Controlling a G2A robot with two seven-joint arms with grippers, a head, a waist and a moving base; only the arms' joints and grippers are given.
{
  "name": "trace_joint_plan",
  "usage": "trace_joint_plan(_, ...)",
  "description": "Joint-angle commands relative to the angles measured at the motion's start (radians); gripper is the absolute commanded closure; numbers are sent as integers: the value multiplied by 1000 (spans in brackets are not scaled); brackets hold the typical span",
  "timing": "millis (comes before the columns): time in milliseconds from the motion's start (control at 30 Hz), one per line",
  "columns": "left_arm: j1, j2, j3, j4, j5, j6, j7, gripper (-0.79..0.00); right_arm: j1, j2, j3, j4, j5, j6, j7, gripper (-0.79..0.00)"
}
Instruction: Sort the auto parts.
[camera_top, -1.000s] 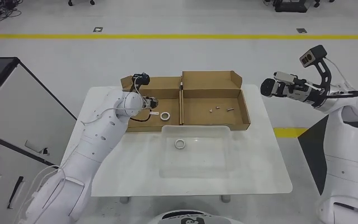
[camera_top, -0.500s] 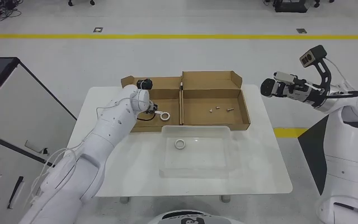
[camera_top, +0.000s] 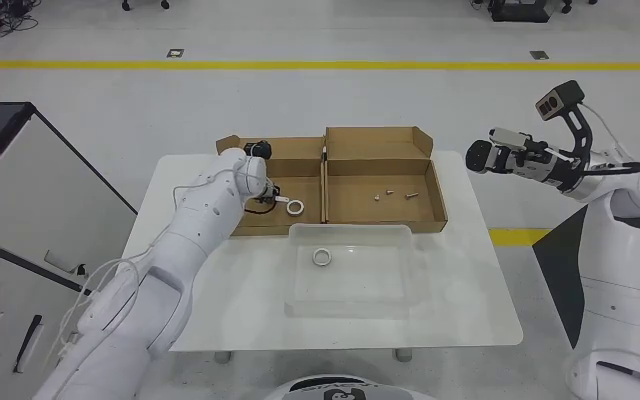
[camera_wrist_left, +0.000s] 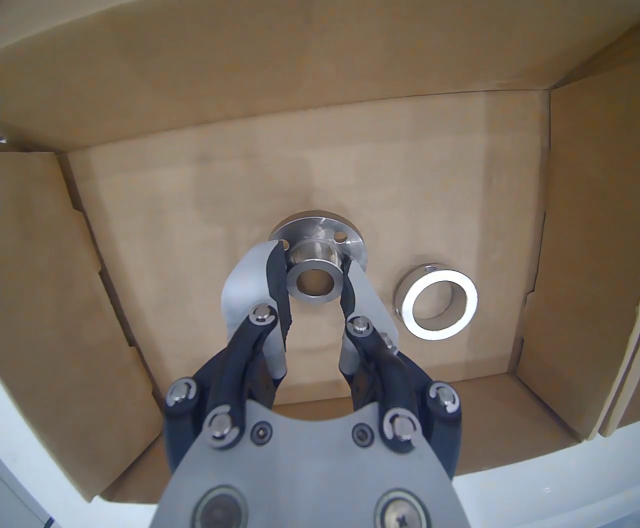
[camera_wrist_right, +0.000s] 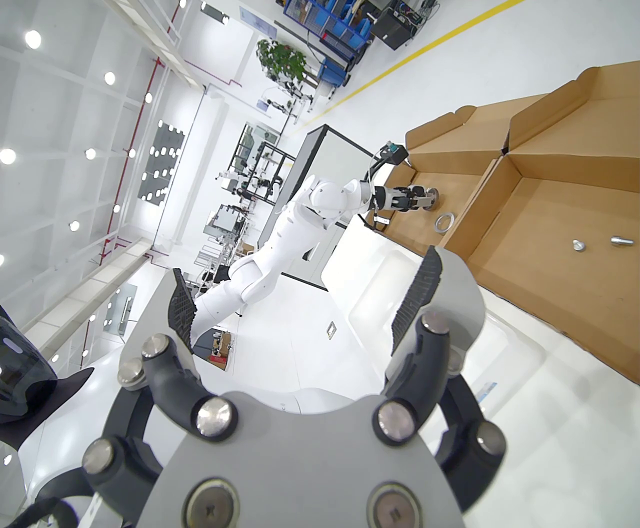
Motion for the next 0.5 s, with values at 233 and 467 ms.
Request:
trace_joint_plan(233,11,4,-15,-28,19,-4,-22,0,0,0,0,0,0,0,0,-785)
trace_joint_plan(467,26,7,-17,-42,48,0,-46,0,0,0,0,0,0,0,0,-785)
